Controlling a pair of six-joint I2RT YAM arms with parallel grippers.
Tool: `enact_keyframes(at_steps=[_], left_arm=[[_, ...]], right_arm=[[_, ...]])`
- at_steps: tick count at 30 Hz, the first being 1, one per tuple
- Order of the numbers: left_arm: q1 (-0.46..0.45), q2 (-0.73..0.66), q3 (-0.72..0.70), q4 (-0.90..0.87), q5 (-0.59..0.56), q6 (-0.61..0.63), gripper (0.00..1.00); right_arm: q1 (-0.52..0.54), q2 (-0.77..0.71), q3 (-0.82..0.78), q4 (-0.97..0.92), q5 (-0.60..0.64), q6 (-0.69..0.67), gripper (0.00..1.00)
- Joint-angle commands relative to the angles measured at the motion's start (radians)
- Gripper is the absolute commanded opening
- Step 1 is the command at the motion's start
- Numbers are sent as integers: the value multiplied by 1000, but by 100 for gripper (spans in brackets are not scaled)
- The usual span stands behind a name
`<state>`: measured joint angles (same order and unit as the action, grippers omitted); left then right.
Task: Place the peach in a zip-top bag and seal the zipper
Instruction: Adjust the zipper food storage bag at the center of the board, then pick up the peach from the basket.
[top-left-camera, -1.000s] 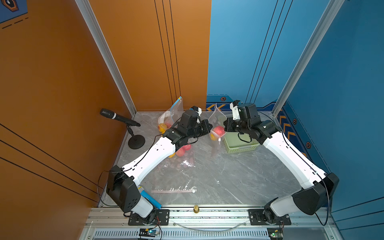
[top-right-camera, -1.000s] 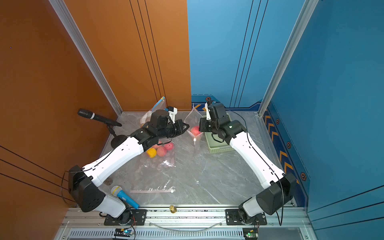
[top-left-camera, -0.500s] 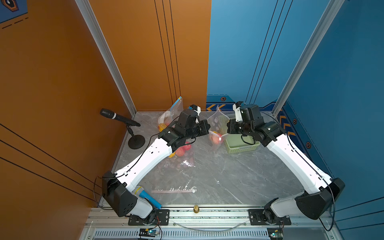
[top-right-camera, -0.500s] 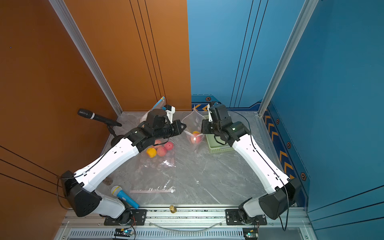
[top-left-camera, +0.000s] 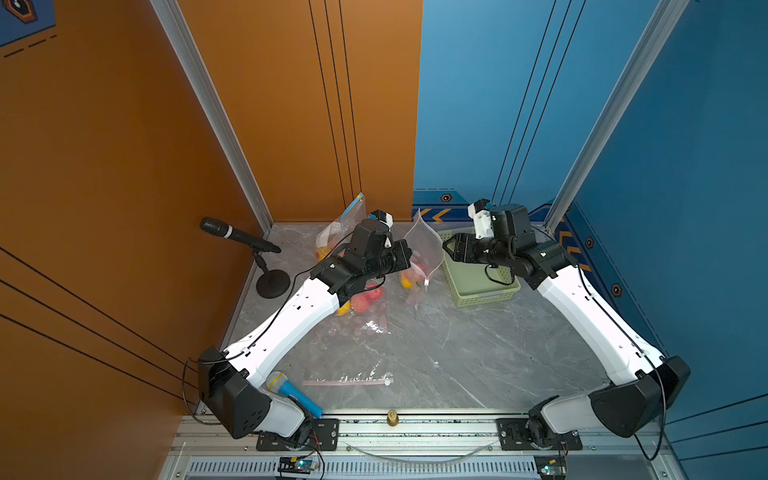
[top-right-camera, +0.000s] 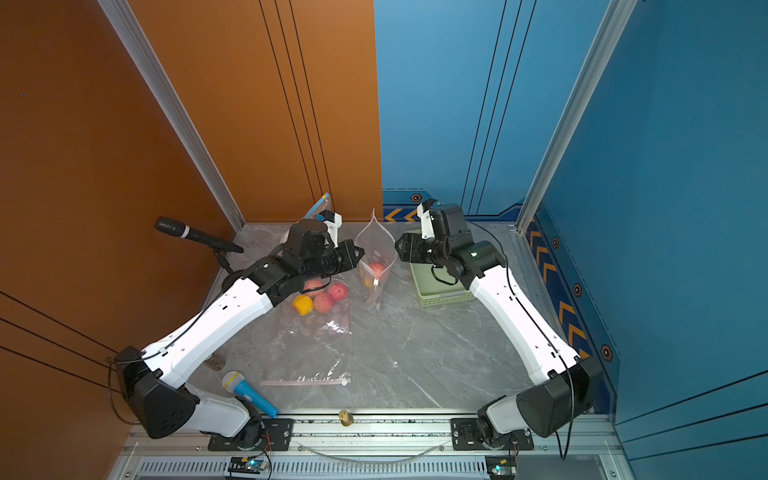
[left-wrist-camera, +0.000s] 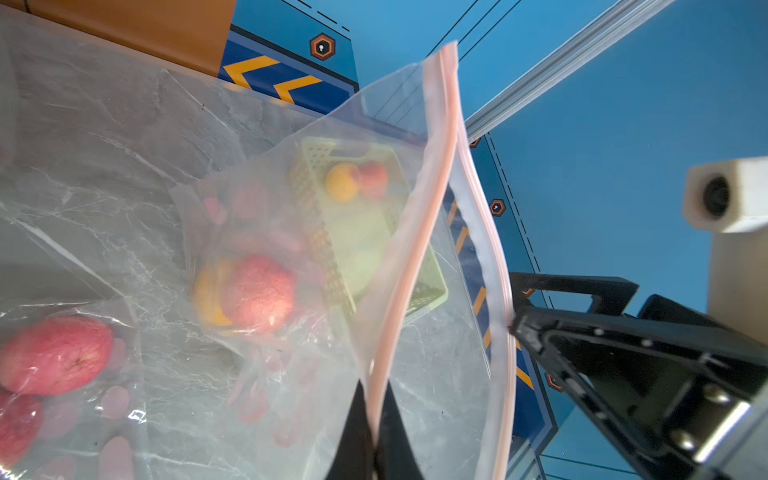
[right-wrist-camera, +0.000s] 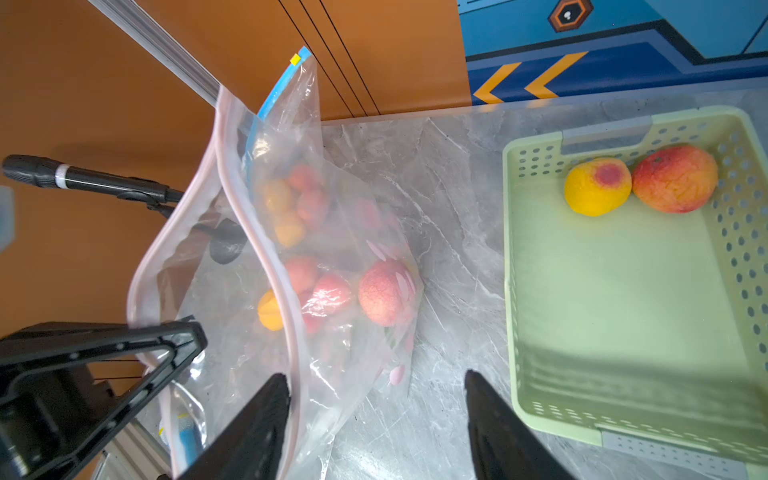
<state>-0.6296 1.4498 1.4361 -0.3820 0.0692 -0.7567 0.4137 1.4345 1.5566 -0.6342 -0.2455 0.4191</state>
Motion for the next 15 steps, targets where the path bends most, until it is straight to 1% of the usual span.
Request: enact_keyframes(at_steps=[1,4,7,12,15], left_arm=[[8,15,-23,14,-27,-2,0],[9,24,-22,36,-17,-3,0],[9,27,-26,54,-15,-3,0],[8,36,-37,71,-20,-4,0],[11,53,-29,74,-5,-6,0]], right_arm=[[-59,-47,6,82,-58,20,72],[-118,-24,10,84,2,23,74],[-162,42,13,76,69,-2,74],[-183,224,46,94,249,-105,74],[-200,366,102,107,269,-135,74]])
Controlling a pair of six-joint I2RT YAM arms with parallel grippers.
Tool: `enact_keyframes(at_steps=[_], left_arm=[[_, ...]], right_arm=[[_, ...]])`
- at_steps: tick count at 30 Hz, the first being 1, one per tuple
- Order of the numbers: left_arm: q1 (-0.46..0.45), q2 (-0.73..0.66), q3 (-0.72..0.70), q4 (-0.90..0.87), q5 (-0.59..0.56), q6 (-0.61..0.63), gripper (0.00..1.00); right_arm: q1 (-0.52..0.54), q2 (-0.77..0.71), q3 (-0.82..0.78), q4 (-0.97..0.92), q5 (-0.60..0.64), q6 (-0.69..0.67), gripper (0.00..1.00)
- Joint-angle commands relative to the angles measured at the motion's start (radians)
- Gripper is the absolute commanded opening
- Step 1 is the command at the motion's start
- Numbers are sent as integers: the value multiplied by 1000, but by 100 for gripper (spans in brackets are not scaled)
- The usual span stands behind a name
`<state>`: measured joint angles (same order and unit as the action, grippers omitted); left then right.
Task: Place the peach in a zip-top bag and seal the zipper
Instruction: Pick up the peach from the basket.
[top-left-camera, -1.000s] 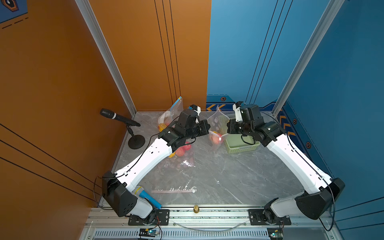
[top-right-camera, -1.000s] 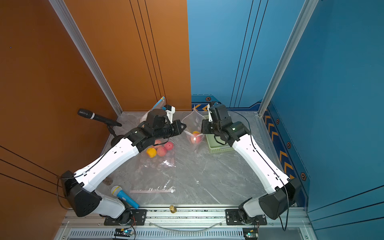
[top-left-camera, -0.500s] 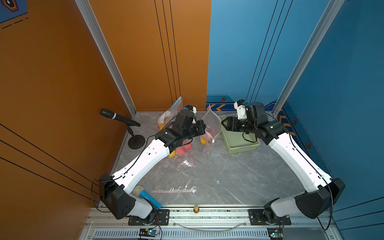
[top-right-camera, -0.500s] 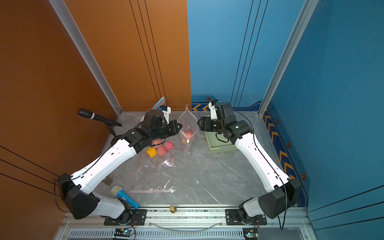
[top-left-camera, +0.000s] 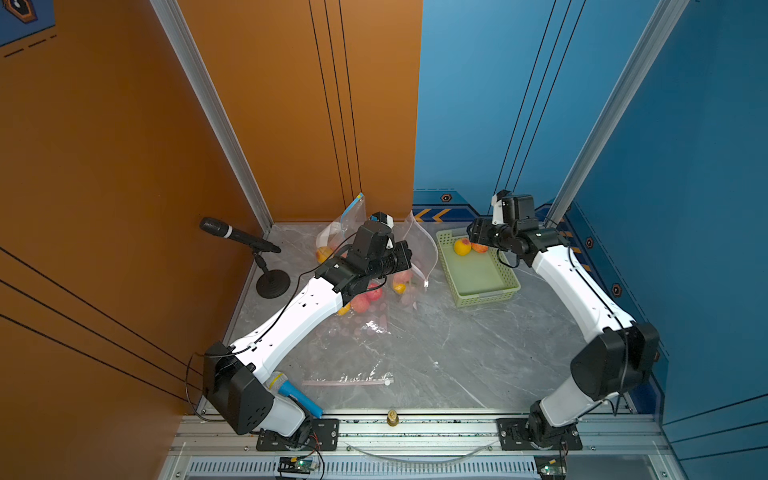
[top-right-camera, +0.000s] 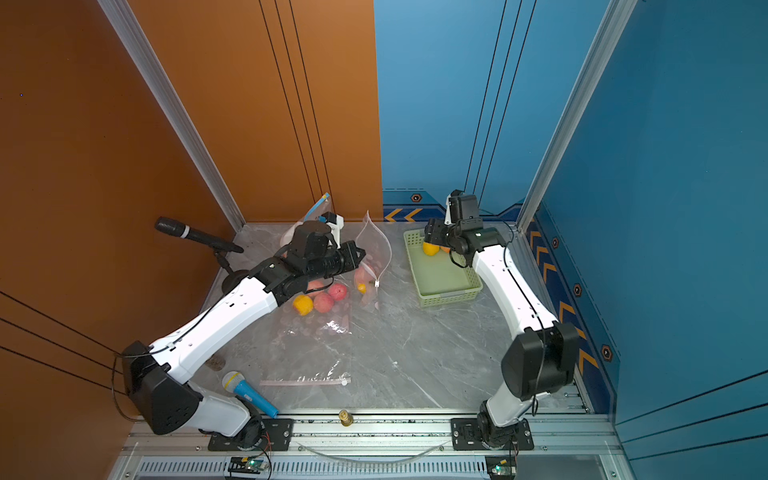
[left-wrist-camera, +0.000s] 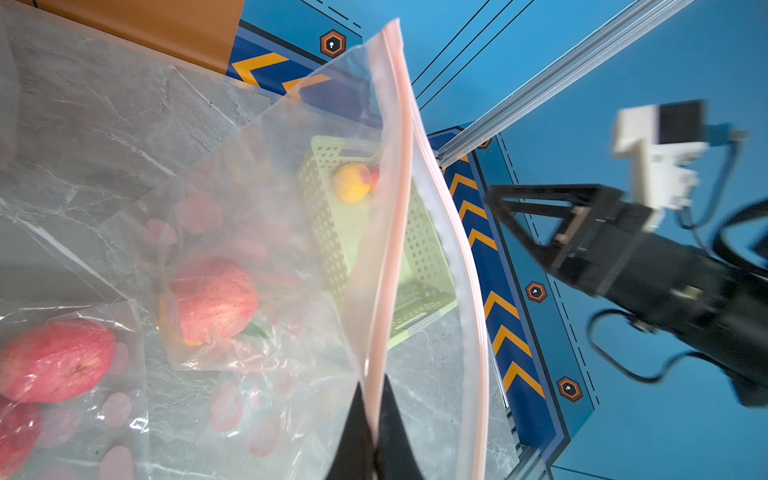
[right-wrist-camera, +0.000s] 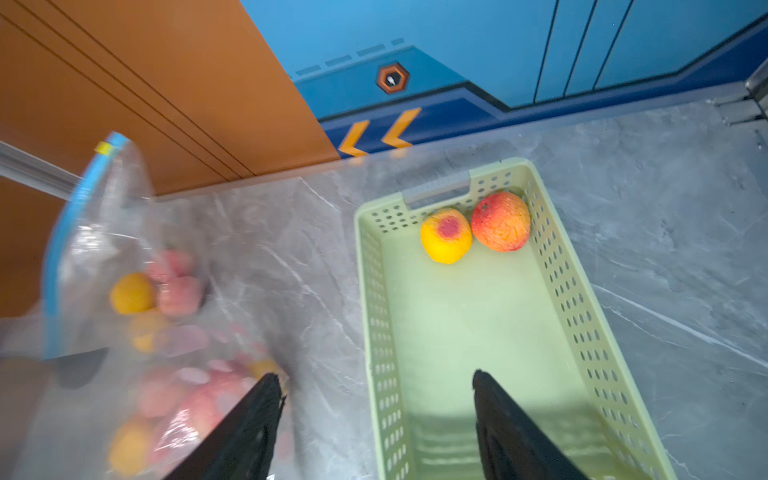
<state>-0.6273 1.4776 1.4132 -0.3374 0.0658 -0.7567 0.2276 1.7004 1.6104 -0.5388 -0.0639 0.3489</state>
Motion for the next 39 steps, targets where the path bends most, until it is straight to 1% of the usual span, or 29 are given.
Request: enact_keyframes(at_steps=[1,9,17,20,25,32,34,36,39], left_arm=[[11,31,-2,29,4,-7,0],[15,71,16,44,25,-13,0],[20,82,12,48,33,-21,0],[22,85,13,45,40,-22,0],[21,89,10,43,52,-27,0],[21,92,3,49,57,-35,0],[22,91,-2,57,54,-41,0],[21,89,-2,61,54,-43,0],[21,89,-2,63,50,-45,0]], right_arm=[[-18,137,64,24,87,-68,74],[-23,455,258,59,121,-84,76],[-23,648,427,31,159,-108,78],[-24,702,493,6,172,-117,77],[-24,758,556,-14,175,-137,76],[-21,810,619,-54,129,-154,71],[-22,825,639,-73,122,-161,72],[-22,841,661,-89,124,-170,75],[-21,856,690,-108,112,-178,76]])
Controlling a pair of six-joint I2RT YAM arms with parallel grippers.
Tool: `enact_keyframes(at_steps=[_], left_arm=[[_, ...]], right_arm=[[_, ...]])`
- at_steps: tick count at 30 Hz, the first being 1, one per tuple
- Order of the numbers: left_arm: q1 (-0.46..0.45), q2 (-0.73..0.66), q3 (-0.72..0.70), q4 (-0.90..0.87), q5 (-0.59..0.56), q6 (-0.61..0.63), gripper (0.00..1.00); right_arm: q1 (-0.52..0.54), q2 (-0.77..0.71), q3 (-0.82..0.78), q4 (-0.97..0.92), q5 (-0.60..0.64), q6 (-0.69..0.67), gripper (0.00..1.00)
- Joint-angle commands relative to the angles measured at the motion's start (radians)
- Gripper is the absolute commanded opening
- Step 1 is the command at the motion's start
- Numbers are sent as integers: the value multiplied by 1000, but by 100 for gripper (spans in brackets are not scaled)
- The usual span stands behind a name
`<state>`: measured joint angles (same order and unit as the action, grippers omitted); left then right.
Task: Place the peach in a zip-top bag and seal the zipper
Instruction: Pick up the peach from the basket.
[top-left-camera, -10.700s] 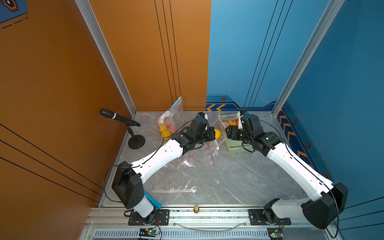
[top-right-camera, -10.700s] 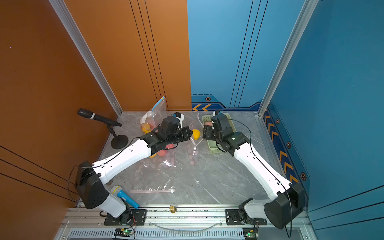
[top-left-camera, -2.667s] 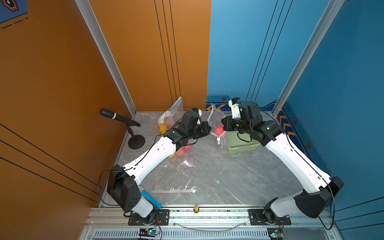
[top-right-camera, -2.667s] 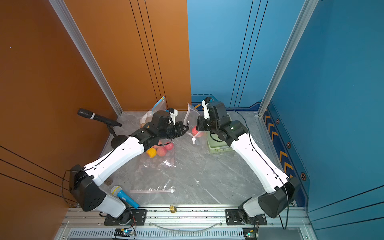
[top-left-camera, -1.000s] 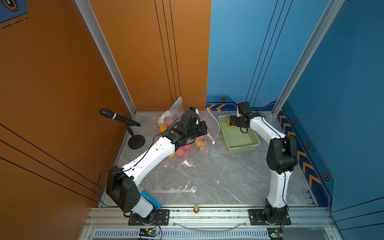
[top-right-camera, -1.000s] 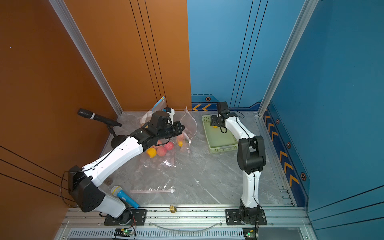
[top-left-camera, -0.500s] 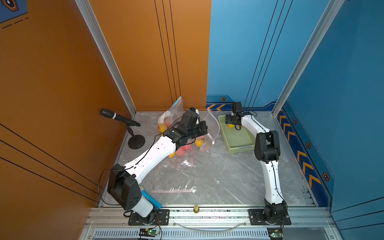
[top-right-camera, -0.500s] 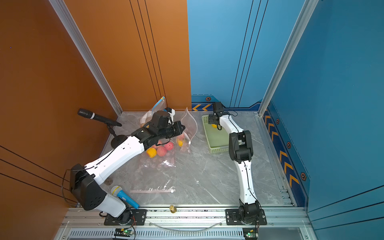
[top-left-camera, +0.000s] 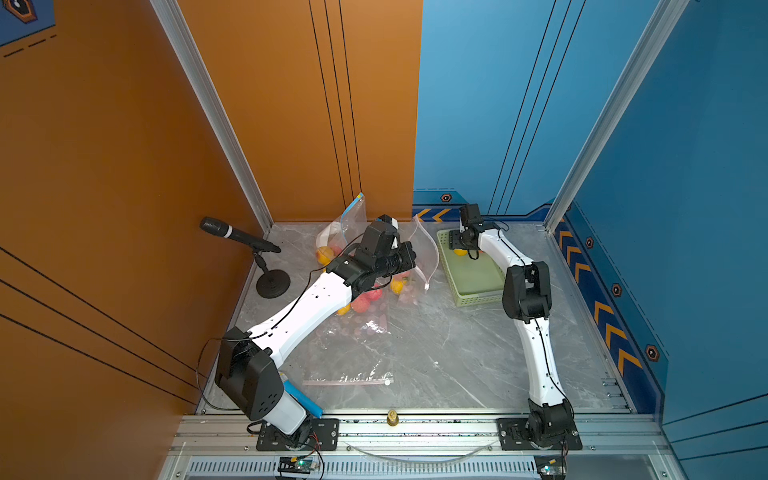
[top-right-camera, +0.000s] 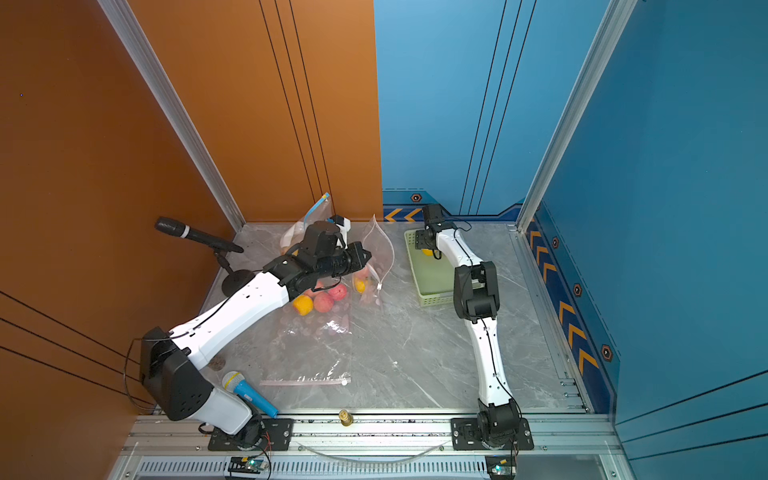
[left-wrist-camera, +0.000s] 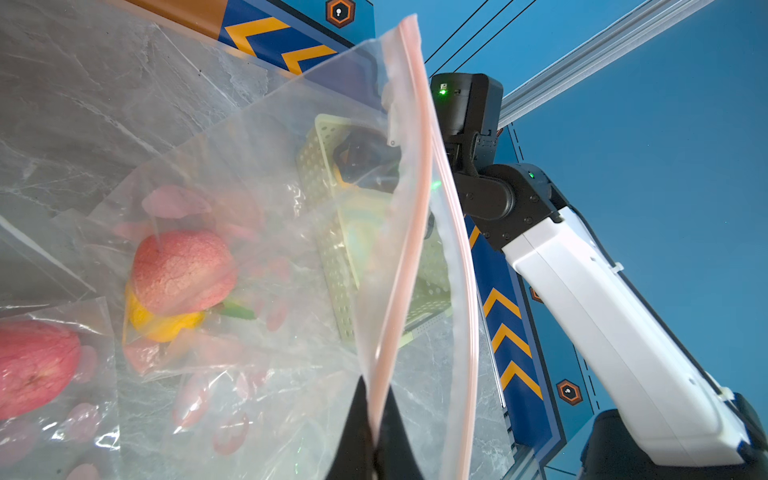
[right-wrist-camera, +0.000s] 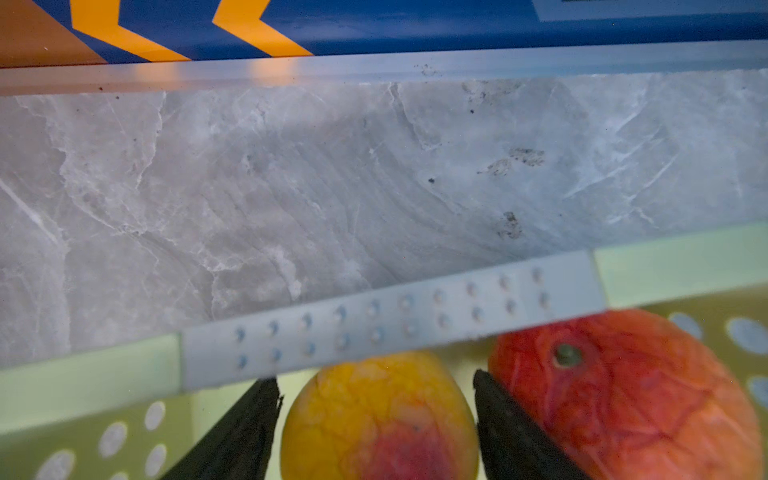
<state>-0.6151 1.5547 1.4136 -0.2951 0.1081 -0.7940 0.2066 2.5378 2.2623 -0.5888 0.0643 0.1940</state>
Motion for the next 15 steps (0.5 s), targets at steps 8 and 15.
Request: enact_keyframes(at_steps=[8,15], left_arm=[[9,25,-4,20,15,-16,0],[9,18,-10,20,16,-19,0]], right_arm=[[-1,33,56,-100,-30,-13,76],[-1,29,57,-112,-30,-17,56]])
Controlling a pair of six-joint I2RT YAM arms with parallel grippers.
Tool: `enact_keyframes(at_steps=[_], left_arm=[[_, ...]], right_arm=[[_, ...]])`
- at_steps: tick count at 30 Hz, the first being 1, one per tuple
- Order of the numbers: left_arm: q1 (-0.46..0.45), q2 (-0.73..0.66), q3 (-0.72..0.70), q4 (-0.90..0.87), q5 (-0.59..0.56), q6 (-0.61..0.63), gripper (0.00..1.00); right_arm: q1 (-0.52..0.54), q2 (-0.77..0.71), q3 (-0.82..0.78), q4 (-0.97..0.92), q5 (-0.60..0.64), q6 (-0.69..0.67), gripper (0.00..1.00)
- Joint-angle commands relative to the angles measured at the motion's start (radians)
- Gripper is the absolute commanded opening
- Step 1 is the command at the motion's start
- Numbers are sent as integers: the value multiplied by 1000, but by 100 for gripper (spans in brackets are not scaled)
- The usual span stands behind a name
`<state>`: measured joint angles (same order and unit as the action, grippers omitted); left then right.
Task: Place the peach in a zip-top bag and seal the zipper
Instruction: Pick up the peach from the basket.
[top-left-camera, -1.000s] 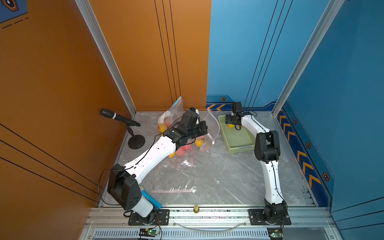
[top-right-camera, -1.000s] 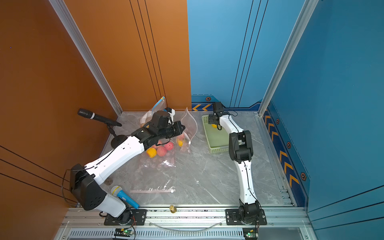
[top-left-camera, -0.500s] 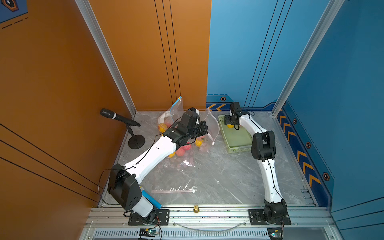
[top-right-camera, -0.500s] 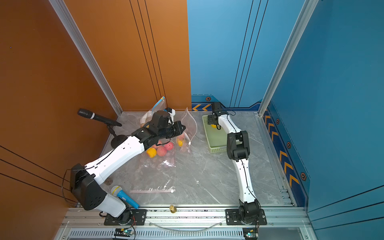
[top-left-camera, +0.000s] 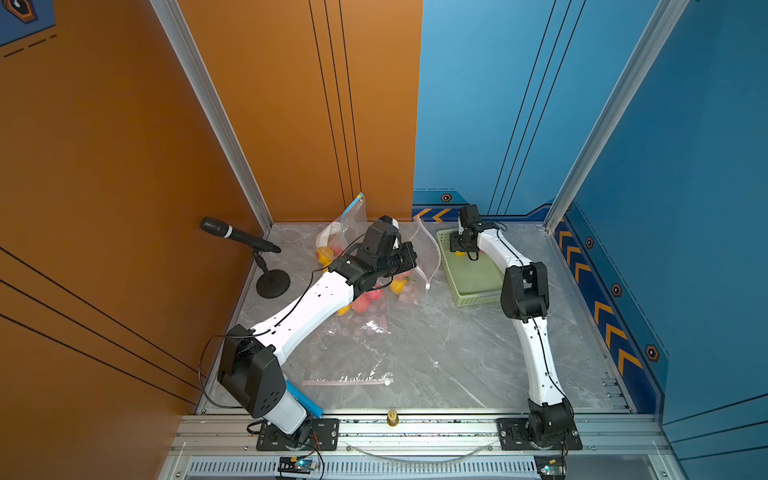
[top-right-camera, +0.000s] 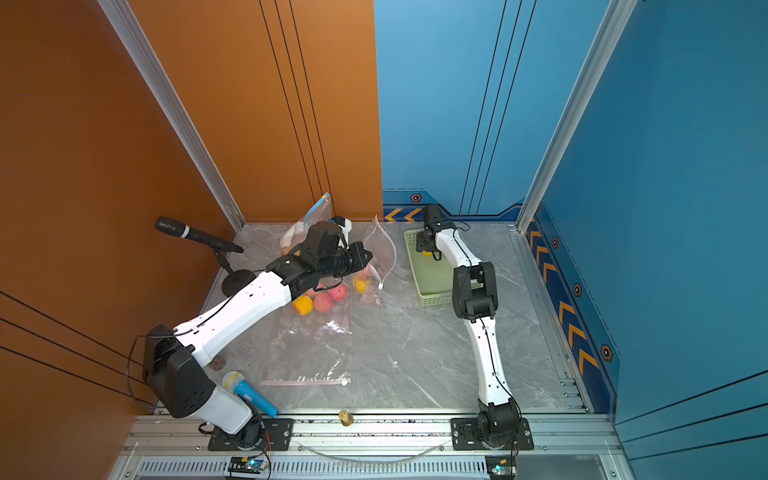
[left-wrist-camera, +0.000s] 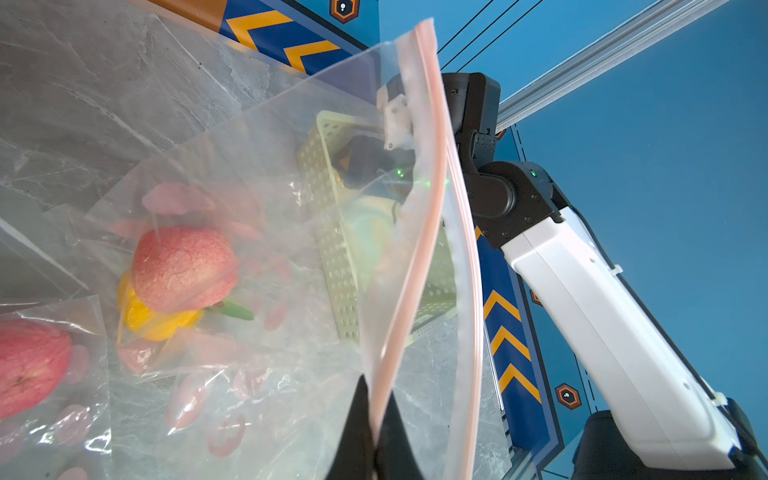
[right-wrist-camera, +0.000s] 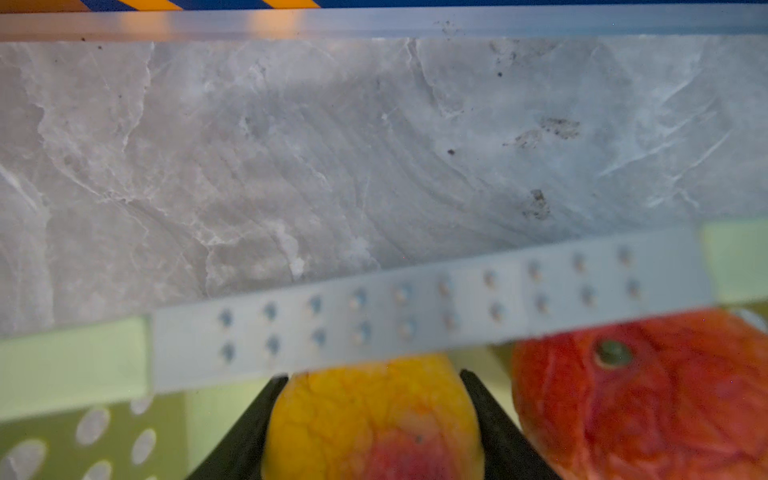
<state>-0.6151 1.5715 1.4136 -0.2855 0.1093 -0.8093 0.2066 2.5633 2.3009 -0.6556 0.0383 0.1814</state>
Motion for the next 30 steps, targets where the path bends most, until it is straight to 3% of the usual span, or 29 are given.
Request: enact_keyframes(at_steps=[1,6,17,30], left_arm=[[8,1,-11,10,14,-3,0],[8,2,-16,8,12,-2,0],[8,7,-18,15,22,1,0],[8,-2,-26,16,16,-2,0]], right_arm=[[1,-3,16,-47,-1,-11,55],[11,-84,-36,-43,10,-28,52],[67,-478,-356,32,2,-27,50],[231,-916,-538,28,-67,0,50]])
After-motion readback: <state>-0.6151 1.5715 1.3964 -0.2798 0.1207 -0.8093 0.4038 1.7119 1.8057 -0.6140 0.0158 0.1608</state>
